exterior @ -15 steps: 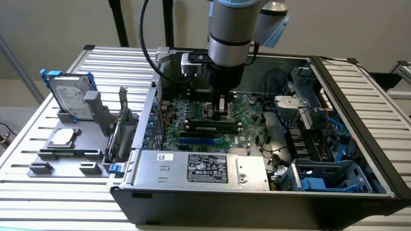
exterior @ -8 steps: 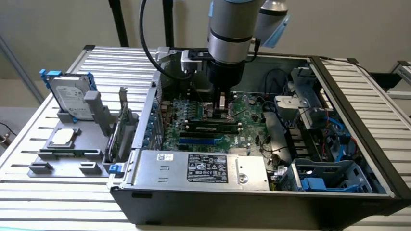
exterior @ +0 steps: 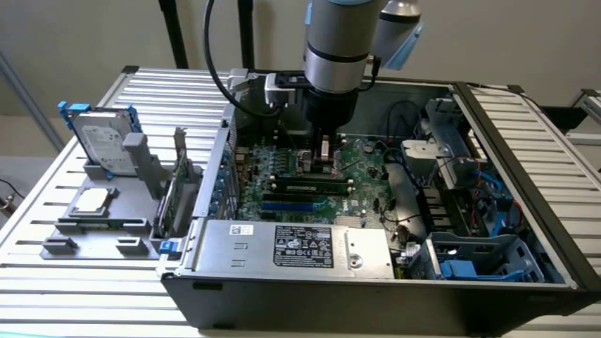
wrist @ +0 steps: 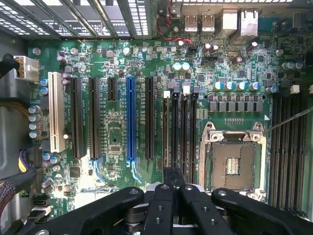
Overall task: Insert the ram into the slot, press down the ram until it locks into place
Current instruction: 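Press down the ram until it locks into place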
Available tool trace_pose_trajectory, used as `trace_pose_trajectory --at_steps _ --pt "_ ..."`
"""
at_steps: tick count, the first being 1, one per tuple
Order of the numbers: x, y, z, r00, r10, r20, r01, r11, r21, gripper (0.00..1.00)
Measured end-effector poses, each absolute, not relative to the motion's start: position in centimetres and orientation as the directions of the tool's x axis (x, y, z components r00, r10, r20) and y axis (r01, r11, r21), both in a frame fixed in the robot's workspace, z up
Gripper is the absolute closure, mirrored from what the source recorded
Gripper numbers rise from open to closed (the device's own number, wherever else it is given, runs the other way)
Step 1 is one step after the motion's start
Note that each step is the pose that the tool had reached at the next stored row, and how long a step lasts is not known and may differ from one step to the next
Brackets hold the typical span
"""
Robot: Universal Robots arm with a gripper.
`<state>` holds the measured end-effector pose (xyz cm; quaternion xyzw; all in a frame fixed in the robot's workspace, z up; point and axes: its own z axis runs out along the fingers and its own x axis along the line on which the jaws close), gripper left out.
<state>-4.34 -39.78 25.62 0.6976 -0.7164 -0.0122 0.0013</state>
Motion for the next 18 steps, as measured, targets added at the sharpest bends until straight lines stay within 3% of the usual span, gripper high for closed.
trace_pose_trajectory --at_steps 18 --pt "-4.34 -39.78 25.62 -0.027 -0.999 -0.031 -0.999 0.026 0.020 0.90"
